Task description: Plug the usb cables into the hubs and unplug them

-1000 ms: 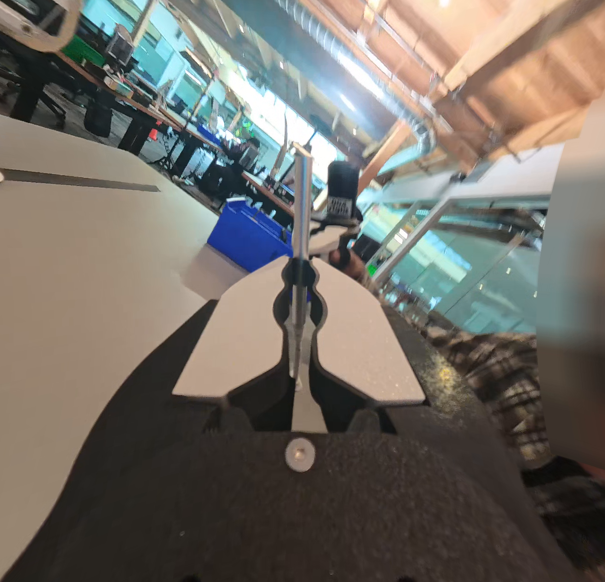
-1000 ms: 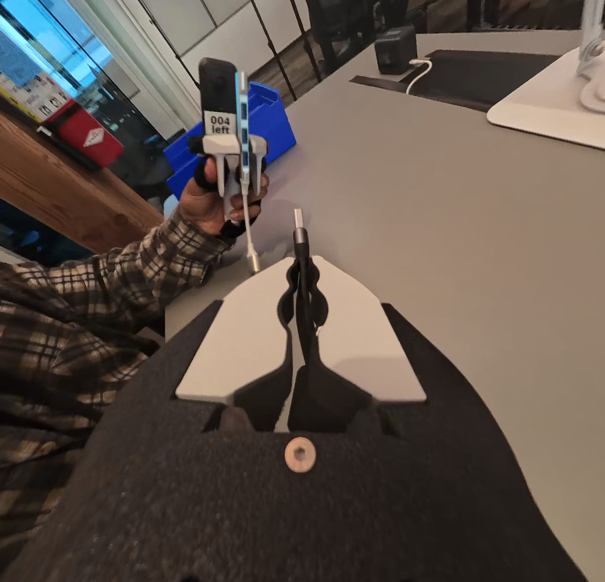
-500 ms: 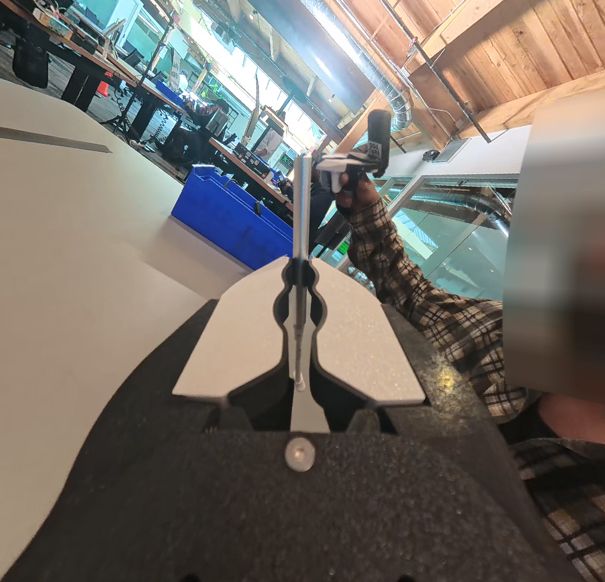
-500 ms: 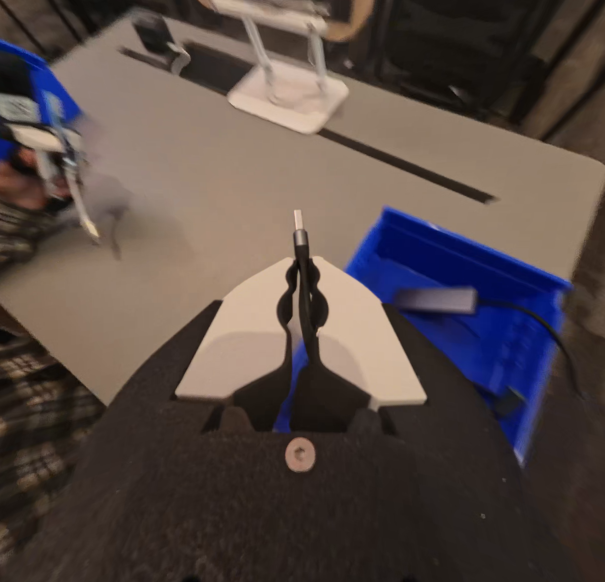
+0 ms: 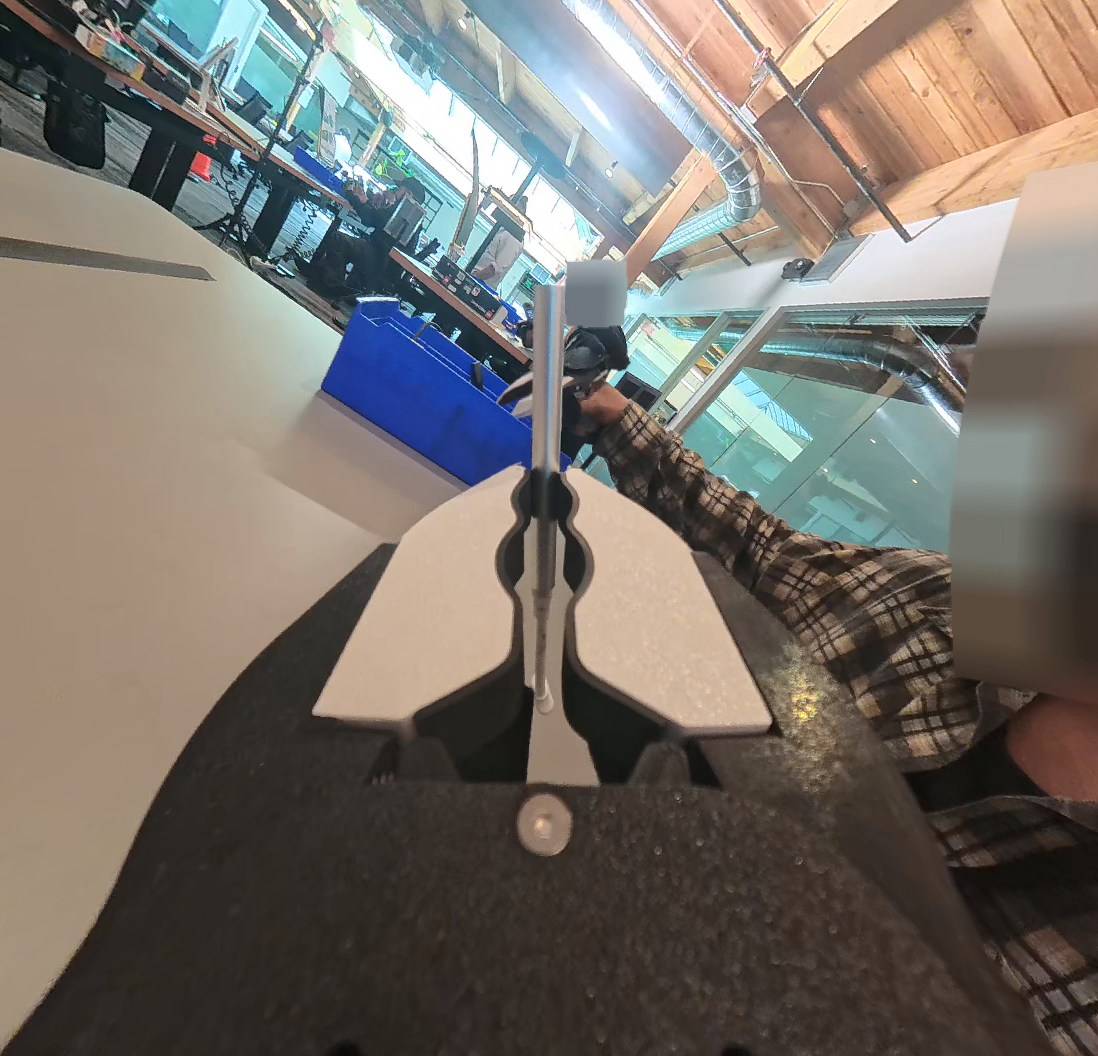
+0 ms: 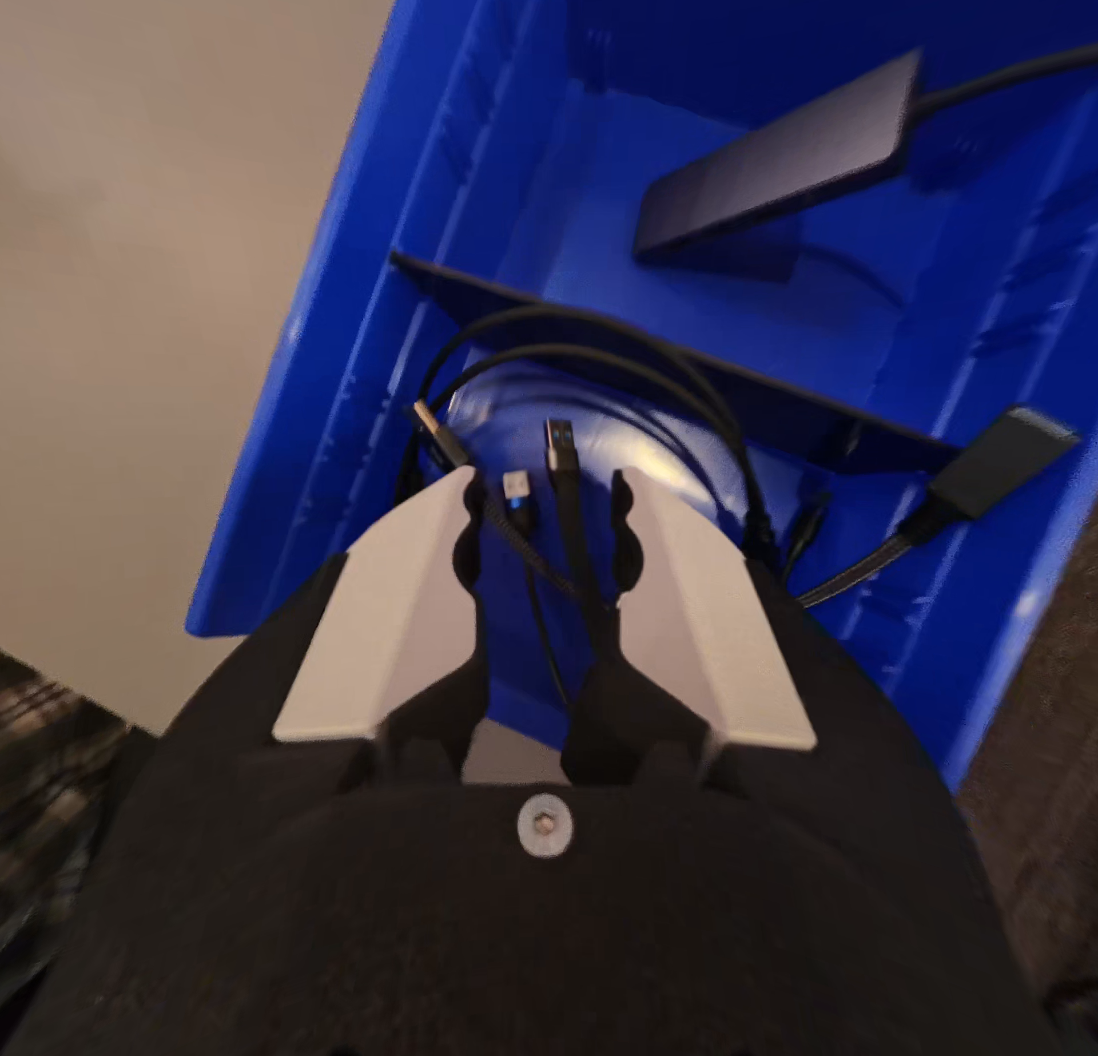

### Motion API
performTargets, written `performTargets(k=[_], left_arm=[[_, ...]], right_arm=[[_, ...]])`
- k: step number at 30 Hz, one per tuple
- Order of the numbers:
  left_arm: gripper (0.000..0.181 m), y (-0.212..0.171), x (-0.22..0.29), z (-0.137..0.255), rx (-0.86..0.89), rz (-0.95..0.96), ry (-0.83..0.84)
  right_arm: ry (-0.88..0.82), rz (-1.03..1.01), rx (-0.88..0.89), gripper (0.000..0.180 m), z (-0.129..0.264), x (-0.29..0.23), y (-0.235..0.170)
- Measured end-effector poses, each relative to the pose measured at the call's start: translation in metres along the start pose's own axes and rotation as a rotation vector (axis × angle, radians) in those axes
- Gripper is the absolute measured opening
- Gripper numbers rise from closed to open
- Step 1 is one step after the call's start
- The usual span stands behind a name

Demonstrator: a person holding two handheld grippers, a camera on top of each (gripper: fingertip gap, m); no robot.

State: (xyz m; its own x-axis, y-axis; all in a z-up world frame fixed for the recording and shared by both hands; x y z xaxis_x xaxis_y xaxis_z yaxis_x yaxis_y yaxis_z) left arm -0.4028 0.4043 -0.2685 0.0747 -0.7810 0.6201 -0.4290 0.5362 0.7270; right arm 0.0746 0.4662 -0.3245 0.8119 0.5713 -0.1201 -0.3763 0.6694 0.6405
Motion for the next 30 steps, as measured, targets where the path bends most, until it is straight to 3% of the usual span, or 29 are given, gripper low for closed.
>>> performTargets(k=[3, 5, 10, 17, 23, 30], left_arm=[[0.007, 0.000, 0.000, 0.000, -0.002, -0.007, -0.002], [0.007, -0.001, 0.002, -0.002, -0.010, -0.021, -0.006], [0.007, -0.009, 0.008, -0.009, -0.048, -0.046, -0.034], [0.007, -0.017, 0.013, -0.014, -0.095, -0.087, -0.043], [0.007, -0.020, 0.014, -0.016, -0.111, -0.086, -0.045], [0.007, -0.021, 0.019, -0.018, -0.127, -0.106, -0.048]], right_arm=[[-0.043, 0.007, 0.140, 0.055, 0.016, -0.001, 0.034], [-0.022, 0.009, 0.281, 0.050, 0.030, -0.019, 0.066], [0.292, 0.061, 0.641, 0.046, 0.027, -0.131, 0.142], [0.816, 0.129, 0.514, 0.054, -0.058, -0.302, 0.175], [0.928, 0.180, 0.421, 0.051, -0.103, -0.371, 0.185], [0.998, 0.189, 0.405, 0.040, -0.104, -0.394, 0.191]])
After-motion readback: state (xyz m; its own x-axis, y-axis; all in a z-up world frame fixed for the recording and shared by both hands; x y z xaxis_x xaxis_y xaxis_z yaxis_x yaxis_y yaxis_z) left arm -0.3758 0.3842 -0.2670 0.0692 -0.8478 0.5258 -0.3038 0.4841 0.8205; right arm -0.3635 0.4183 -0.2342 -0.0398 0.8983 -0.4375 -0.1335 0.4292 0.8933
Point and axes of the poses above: each gripper's, where its closed fingertips meet, z back along the fingers, y out of its top, x = y × z across the jaws, the point moved 2 cm from there along z, back along the fingers, and after that the axes turned 8 degrees about x, right-handed, at the moved point
